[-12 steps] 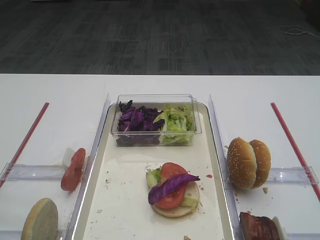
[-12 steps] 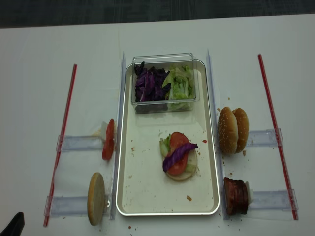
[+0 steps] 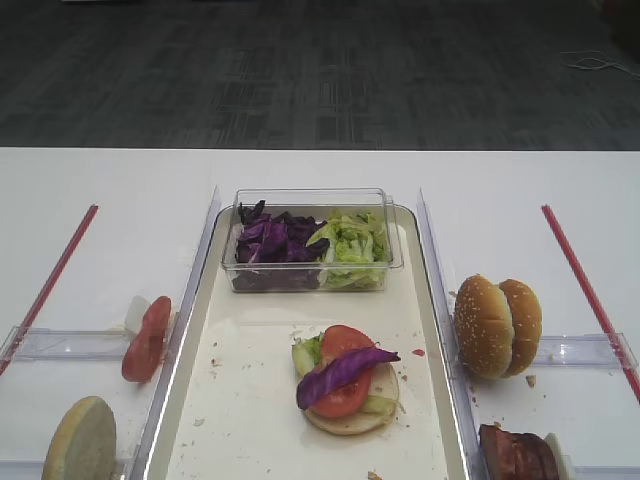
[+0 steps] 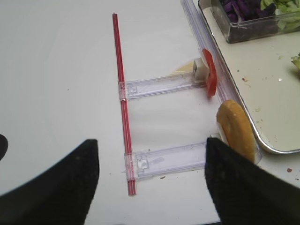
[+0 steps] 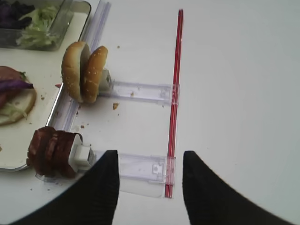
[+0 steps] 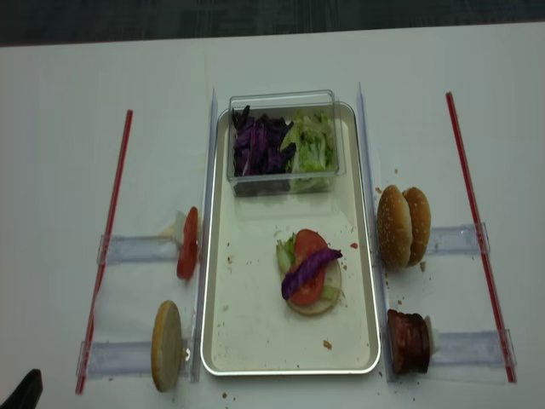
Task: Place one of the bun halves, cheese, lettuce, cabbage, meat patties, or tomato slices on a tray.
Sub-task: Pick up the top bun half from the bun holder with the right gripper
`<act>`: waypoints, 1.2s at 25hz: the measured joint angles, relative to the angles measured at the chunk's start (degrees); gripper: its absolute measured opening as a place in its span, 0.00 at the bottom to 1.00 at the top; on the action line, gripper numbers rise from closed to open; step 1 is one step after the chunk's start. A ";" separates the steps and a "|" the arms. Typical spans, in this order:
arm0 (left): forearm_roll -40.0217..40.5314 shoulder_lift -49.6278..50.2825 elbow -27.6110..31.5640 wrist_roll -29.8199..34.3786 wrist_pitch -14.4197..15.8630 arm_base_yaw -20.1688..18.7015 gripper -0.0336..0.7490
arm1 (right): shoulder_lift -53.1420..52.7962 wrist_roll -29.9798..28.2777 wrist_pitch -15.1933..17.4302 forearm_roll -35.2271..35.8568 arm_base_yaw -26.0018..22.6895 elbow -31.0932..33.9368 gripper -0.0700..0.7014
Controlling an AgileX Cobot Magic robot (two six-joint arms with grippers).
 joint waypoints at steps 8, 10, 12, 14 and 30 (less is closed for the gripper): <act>0.00 0.00 0.00 0.00 0.00 0.00 0.65 | 17.72 3.33 -0.14 0.40 0.00 -3.15 0.56; 0.00 0.00 0.00 0.00 0.00 0.00 0.65 | 22.71 3.58 -0.14 0.48 0.00 -4.45 0.56; 0.00 0.00 0.00 0.00 0.00 0.00 0.65 | 28.04 3.68 -0.30 0.85 0.00 -6.45 0.56; 0.00 0.00 0.00 0.00 0.00 0.00 0.65 | 32.82 3.68 -0.58 1.16 0.00 -8.79 0.56; 0.00 0.00 0.00 0.00 0.00 0.00 0.65 | 67.21 9.81 4.78 5.04 0.00 -31.63 0.58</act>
